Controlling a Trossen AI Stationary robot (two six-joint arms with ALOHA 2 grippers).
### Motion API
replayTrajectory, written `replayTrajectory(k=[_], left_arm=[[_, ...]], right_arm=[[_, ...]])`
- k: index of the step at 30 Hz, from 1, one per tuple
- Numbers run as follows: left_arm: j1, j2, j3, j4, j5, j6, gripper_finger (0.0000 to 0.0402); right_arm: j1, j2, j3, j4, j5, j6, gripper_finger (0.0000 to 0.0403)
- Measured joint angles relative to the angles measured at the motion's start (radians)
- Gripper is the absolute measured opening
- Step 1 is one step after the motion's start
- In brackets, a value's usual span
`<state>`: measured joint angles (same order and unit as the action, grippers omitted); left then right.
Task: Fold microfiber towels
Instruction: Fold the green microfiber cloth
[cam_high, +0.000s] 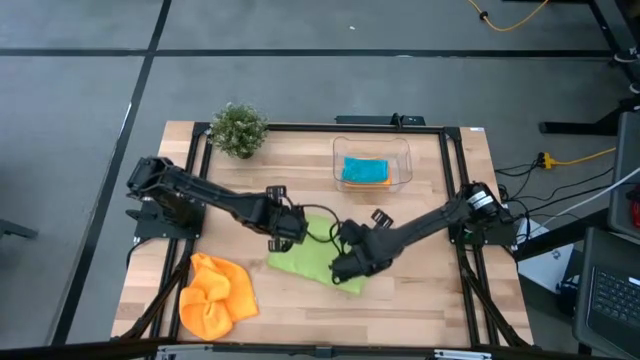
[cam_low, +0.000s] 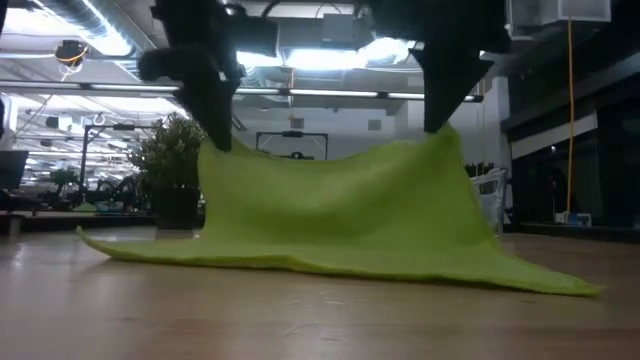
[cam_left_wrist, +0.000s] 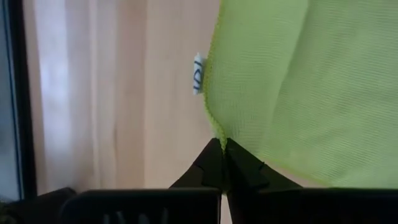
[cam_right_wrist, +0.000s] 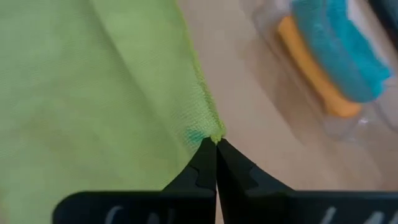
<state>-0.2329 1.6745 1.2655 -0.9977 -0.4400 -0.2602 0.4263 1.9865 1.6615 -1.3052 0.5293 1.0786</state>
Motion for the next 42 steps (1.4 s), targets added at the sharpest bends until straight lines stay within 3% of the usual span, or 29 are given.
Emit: replayTrajectory(k=[11,27,37,42], left_arm=[[-0.162,0.001,0.0,0.031,0.041,-0.055,0.0],[-0.274,0.009,0.0,0.061,0.045,-0.119,0.0001],[-0.27,0.015,0.0,0.067,0.121,-0.168,0.0081],[-0.271,0.015,0.0,0.069,0.118,-0.204,0.0094]], right_arm=[[0.109,0.025,0.0,0.157,-0.008,0.008,0.0],[0.202,0.109,-0.001,0.226,-0.052,0.039,0.0],[0.218,0.135,-0.001,0.261,-0.078,0.042,0.0],[0.231,0.135,-0.001,0.268,-0.079,0.043,0.0]])
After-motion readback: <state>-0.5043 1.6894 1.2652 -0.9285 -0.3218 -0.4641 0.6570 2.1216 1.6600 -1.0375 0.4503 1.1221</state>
